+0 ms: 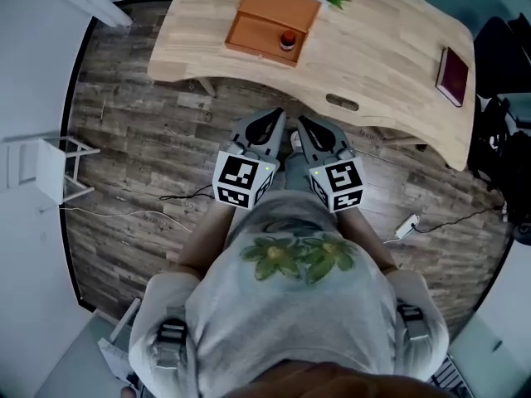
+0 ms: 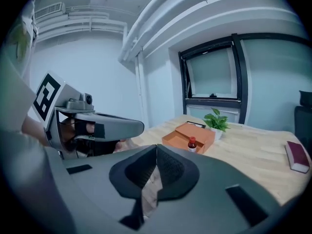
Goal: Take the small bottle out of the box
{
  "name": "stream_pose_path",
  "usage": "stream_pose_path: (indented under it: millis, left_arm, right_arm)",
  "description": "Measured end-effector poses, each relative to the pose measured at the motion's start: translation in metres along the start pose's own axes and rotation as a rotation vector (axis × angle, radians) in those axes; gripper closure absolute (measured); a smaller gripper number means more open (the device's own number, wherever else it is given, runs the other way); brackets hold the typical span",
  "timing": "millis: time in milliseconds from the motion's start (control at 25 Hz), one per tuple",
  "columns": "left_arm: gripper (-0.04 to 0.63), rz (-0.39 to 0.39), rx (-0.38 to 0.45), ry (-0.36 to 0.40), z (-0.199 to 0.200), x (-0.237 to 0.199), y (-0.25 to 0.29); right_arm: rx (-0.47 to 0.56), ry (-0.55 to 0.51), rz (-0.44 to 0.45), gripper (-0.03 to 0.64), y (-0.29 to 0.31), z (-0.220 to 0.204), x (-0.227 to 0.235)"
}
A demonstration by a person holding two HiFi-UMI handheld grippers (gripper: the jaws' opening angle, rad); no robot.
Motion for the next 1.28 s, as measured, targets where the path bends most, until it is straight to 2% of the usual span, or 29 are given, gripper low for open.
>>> stream_pose_path:
  millis: [320, 680, 1040, 1280]
  left_arm:
    - [0.588, 0.045, -0.004, -0.012, 0.01, 0.002, 0.026]
    - [0.588, 0.093, -0.048, -0.024, 0.009, -0.005, 0.052]
    - [0.588, 0.103, -0.085, -0.033, 0.012, -0.018, 0.077]
    - [0.588, 0.129, -0.081, -0.054, 0.02, -0.027, 0.093]
  right_arm:
    - [-0.027, -0.034, 0.086, 0.607, 0.018, 0.019, 0.032]
    - [-0.029, -0.046, 0.123, 0.607, 0.036, 0.035, 0.065]
    - [-0.043, -0.06, 0.148, 0.606, 0.056, 0.05, 0.088]
    - [-0.049, -0.082, 0.18, 0.604, 0.066, 0.061, 0.101]
Point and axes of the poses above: the fingertips, and each gripper's own axes: y forward along the fingers, x to its right, z out of its top, the point moved 8 cm from there along -y, backward along the fingers, and after that the axes turned 14 degrees about y, right-handed, at the moved point
